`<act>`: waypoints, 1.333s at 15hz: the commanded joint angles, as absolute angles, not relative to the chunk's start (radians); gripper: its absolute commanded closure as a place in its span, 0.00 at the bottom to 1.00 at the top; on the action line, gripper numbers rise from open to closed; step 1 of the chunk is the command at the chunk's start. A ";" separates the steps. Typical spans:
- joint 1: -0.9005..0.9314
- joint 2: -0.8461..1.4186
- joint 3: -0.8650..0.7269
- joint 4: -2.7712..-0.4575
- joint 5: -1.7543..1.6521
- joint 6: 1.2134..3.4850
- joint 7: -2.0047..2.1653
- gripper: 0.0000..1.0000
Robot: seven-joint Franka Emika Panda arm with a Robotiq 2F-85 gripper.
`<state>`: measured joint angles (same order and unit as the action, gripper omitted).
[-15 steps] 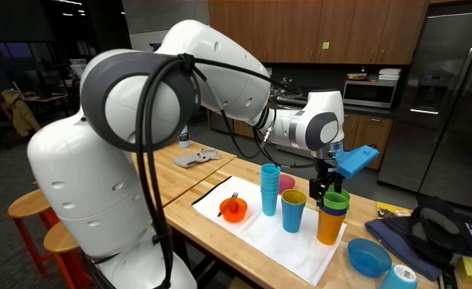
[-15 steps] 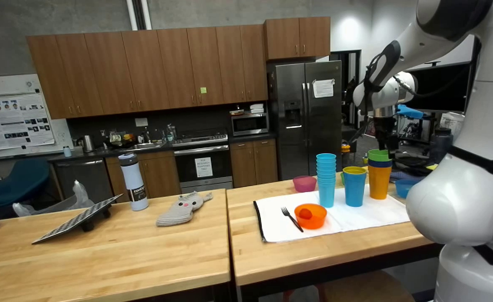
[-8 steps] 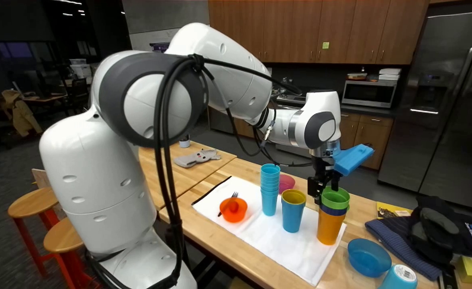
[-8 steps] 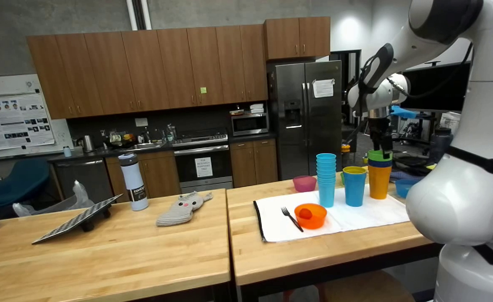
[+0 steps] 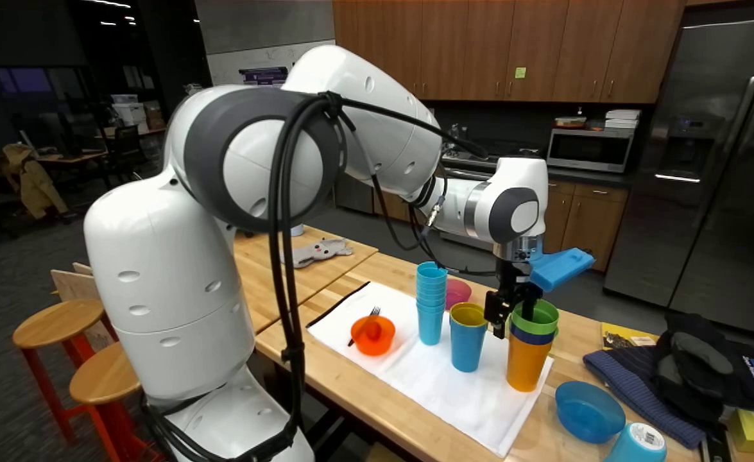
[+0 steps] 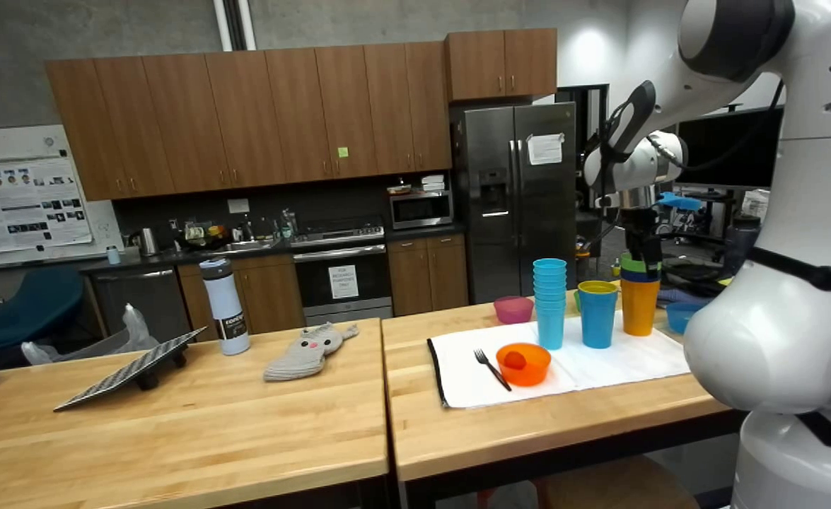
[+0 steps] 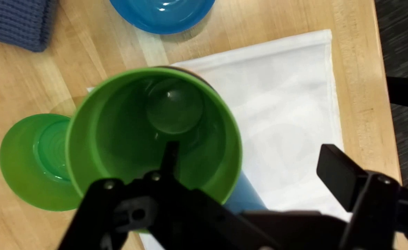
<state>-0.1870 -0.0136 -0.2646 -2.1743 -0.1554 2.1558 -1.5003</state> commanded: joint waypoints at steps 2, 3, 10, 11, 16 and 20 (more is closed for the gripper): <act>-0.214 -0.021 -0.259 -2.177 -0.147 2.141 -1.503 0.28; -0.216 -0.022 -0.259 -2.181 -0.150 2.143 -1.502 0.33; -0.217 -0.016 -0.254 -2.182 -0.163 2.143 -1.489 0.88; -0.215 -0.013 -0.252 -2.178 -0.161 2.140 -1.486 0.95; -0.213 -0.004 -0.243 -2.152 -0.158 2.132 -1.481 0.98; -0.213 0.002 -0.240 -2.139 -0.158 2.125 -1.472 0.98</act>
